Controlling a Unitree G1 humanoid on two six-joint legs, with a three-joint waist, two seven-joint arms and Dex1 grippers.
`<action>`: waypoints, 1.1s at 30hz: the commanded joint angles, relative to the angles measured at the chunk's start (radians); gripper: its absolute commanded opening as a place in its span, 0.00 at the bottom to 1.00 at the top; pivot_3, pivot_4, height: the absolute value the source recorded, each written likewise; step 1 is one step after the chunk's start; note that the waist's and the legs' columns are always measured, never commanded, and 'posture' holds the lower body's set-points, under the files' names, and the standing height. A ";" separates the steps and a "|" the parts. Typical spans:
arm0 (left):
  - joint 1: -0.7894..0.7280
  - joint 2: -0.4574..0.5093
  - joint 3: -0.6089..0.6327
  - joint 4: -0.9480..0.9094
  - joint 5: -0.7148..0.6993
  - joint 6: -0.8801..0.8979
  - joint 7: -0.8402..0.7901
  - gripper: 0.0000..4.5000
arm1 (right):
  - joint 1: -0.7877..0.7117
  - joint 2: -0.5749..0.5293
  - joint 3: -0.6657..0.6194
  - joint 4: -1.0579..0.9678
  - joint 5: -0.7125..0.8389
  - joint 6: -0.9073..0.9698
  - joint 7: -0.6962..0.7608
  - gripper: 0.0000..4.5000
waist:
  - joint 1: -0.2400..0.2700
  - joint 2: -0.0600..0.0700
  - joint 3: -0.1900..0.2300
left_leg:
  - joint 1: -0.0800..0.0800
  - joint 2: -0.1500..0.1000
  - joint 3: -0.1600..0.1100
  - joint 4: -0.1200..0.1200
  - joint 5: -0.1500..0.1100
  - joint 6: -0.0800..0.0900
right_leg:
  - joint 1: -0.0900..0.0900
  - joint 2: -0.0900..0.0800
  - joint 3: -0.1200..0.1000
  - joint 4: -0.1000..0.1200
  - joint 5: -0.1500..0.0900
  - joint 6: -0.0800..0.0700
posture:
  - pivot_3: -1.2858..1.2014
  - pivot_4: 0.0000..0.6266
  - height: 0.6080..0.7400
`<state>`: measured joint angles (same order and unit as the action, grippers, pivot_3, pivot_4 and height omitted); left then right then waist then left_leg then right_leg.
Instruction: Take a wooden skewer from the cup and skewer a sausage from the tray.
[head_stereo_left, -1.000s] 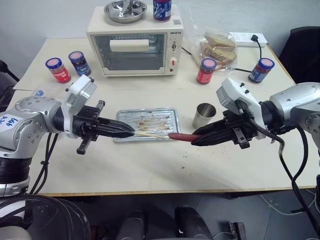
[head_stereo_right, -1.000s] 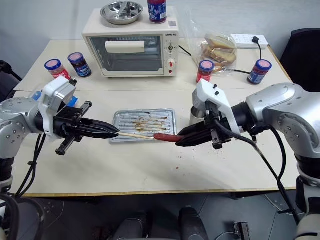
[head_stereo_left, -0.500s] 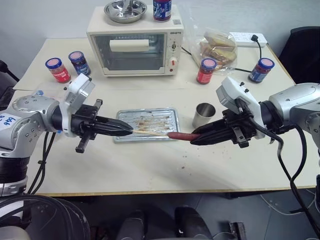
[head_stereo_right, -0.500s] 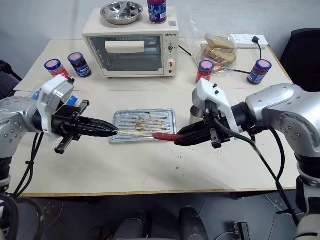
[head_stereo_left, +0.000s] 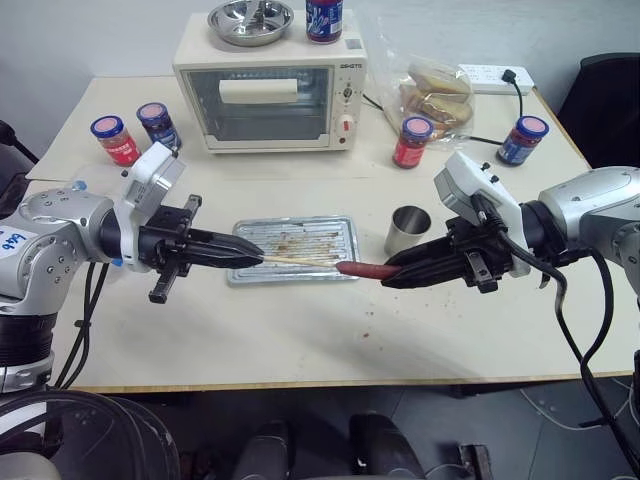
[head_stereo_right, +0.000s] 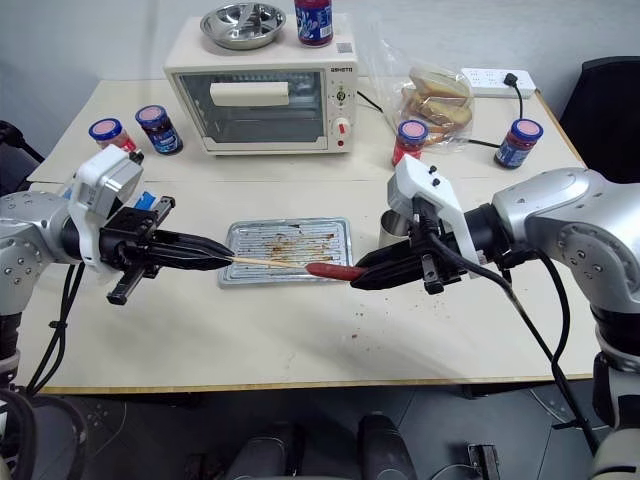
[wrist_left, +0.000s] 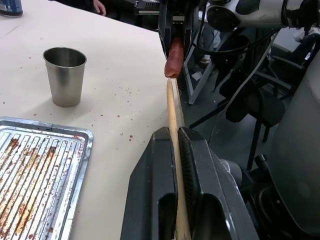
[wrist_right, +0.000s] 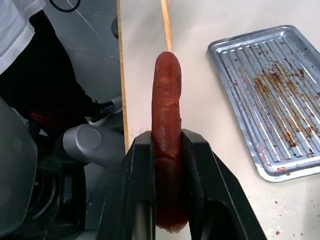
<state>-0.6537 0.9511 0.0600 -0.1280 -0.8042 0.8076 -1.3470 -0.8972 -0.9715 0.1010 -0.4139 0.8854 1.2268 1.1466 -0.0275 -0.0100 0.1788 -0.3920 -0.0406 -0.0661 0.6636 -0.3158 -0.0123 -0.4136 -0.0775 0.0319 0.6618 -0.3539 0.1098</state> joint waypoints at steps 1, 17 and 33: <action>-0.012 -0.003 0.023 -0.026 -0.012 0.001 0.002 0.00 | -0.018 0.006 -0.052 -0.005 0.034 0.004 -0.013 0.09 | 0.000 0.000 0.000 | 0.000 0.000 0.000 0.000 0.000 0.000 | 0.000 0.000 0.000 0.000 0.000 0.000 | 0.52 0.24 1.00; -0.015 0.003 0.039 -0.021 -0.019 0.018 -0.004 0.00 | -0.009 -0.003 -0.059 0.010 0.060 0.023 -0.051 0.09 | 0.000 0.000 0.000 | 0.000 0.000 0.000 0.000 0.000 0.000 | 0.000 0.000 0.000 0.000 0.000 0.000 | 0.52 0.24 1.00; -0.038 0.012 0.050 0.008 -0.030 0.032 -0.006 0.00 | 0.008 -0.004 -0.075 0.017 0.075 0.028 -0.063 0.09 | 0.000 0.000 0.000 | 0.000 0.000 0.000 0.001 0.000 0.000 | 0.000 0.000 0.000 0.001 0.000 0.000 | 0.52 0.24 1.00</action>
<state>-0.6670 0.9606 0.0790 -0.1109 -0.8185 0.8392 -1.3519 -0.8850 -0.9702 0.0700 -0.3843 0.9396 1.2529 1.0856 -0.0276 -0.0100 0.1788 -0.3920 -0.0407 -0.0661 0.6642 -0.3158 -0.0123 -0.4135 -0.0775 0.0318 0.6625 -0.3539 0.1098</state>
